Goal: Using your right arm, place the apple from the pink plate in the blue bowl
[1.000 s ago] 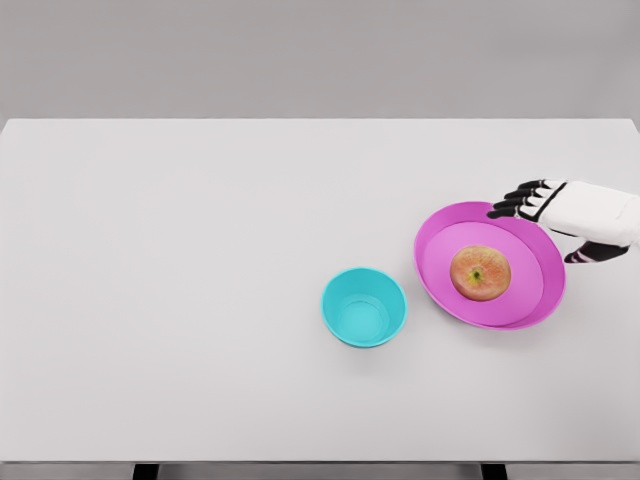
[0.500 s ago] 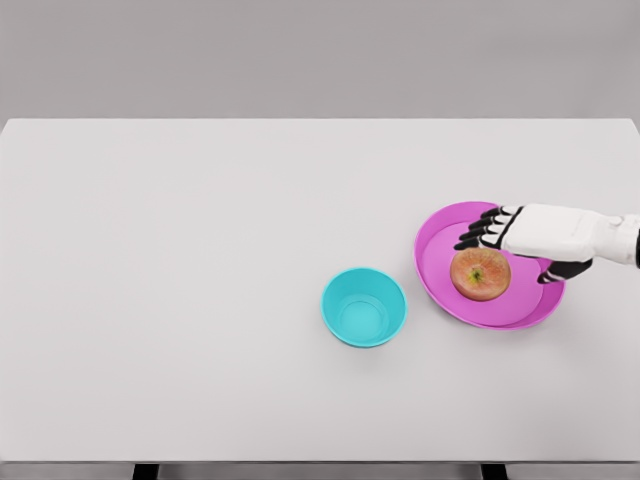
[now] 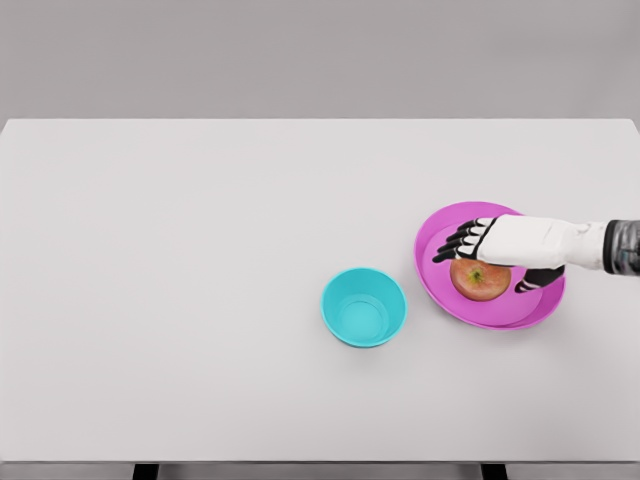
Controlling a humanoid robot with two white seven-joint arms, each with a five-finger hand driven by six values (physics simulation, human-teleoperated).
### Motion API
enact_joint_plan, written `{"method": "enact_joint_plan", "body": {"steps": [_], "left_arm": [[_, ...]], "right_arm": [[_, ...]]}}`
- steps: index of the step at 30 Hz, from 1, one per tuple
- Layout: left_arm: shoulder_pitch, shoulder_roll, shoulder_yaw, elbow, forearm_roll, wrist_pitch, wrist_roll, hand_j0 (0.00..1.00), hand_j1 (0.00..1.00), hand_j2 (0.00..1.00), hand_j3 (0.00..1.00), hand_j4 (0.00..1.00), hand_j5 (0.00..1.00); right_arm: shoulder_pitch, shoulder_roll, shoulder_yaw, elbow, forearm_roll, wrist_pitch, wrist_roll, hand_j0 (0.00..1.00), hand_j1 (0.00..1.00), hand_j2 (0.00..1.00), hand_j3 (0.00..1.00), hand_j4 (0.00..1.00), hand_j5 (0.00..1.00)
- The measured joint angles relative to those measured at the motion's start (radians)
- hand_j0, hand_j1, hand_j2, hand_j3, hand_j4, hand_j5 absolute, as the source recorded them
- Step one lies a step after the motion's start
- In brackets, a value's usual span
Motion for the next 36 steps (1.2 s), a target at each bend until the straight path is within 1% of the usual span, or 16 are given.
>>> {"method": "enact_joint_plan", "body": {"steps": [7,15,16,17,19,20,26,34,36], "left_arm": [[0.0,0.0,0.0,0.0,0.0,0.0,0.0,1.0,1.0,1.0,1.0,1.0,1.0],[0.0,0.0,0.0,0.0,0.0,0.0,0.0,1.0,1.0,1.0,1.0,1.0,1.0],[0.0,0.0,0.0,0.0,0.0,0.0,0.0,1.0,1.0,1.0,1.0,1.0,1.0],[0.0,0.0,0.0,0.0,0.0,0.0,0.0,1.0,1.0,1.0,1.0,1.0,1.0],[0.0,0.0,0.0,0.0,0.0,0.0,0.0,1.0,1.0,1.0,1.0,1.0,1.0],[0.0,0.0,0.0,0.0,0.0,0.0,0.0,1.0,1.0,1.0,1.0,1.0,1.0],[0.0,0.0,0.0,0.0,0.0,0.0,0.0,1.0,1.0,1.0,1.0,1.0,1.0],[0.0,0.0,0.0,0.0,0.0,0.0,0.0,1.0,1.0,1.0,1.0,1.0,1.0],[0.0,0.0,0.0,0.0,0.0,0.0,0.0,1.0,1.0,1.0,1.0,1.0,1.0]], "right_arm": [[0.002,0.027,0.006,0.03,0.004,0.0,0.001,1.0,1.0,1.0,1.0,1.0,1.0],[0.002,0.033,0.02,0.039,0.004,0.0,0.001,1.0,1.0,1.0,1.0,1.0,1.0],[0.002,0.034,0.021,0.039,0.004,0.0,0.001,0.89,0.89,0.89,0.89,0.89,0.89],[0.002,0.034,0.021,0.039,0.004,0.0,0.001,0.74,0.74,0.74,0.74,0.74,0.74],[0.002,0.034,0.022,0.039,0.004,0.0,0.001,0.6,0.6,0.6,0.6,0.6,0.6],[0.002,0.034,0.022,0.039,0.003,0.0,0.001,0.59,0.59,0.59,0.59,0.59,0.59],[-0.002,0.033,0.02,0.037,0.003,0.0,0.001,0.59,0.59,0.59,0.59,0.59,0.59],[-0.026,0.031,0.014,0.026,-0.001,0.0,0.001,0.59,0.59,0.59,0.59,0.59,0.59],[-0.044,0.029,0.013,0.022,-0.003,0.0,0.001,0.59,0.59,0.59,0.59,0.59,0.59]]}}
